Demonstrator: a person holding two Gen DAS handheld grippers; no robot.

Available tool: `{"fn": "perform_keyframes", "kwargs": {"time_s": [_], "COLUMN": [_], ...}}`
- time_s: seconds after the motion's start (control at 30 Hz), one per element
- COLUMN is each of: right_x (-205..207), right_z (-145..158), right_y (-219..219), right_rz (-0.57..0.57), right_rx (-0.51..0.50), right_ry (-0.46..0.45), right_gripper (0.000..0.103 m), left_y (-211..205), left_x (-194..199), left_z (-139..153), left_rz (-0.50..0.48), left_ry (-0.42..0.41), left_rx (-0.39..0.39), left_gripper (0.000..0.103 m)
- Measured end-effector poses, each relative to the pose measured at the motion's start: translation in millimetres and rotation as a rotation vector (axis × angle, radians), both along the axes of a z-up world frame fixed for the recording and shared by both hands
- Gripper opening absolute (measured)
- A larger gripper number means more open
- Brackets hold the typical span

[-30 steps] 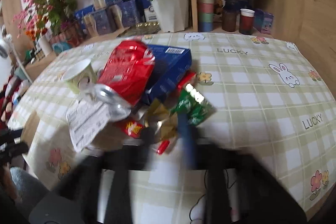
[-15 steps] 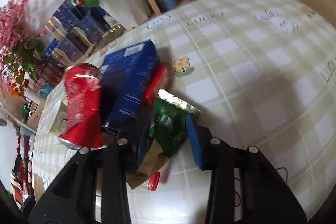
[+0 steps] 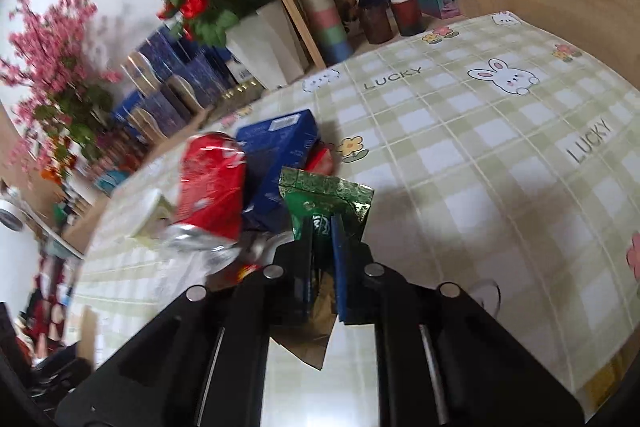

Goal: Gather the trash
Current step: 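Lower the green wrapper into the bin and open the right tool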

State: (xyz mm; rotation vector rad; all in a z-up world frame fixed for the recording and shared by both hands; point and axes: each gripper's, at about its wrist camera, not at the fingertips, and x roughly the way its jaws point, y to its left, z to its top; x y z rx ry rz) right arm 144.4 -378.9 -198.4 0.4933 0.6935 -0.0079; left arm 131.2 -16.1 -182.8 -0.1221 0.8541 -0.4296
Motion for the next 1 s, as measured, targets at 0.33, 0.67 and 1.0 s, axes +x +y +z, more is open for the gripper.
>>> {"fn": "perform_keyframes", "kwargs": {"time_s": [0.33,0.67,1.0], "right_x": [-74,-121,-142], "right_z": [10,1,-18], "right_y": [31,101,145], "right_rz": [0.14,0.356,0.464], "right_rx": [-0.029,-0.084,-0.092], "right_ry": [-0.003,0.037,0.146], "right_gripper": [0.012,0.012,0.012], "left_y": [3,21,45], "left_x": [-42,-92,-125], "left_z": [19,33,27], "left_rz": [-0.008,0.013,0.054], "left_ry": [-0.026,-0.056,-0.025], "left_rx": [-0.005,-0.004,-0.005], "left_gripper": [0.084,0.084,0.084]}}
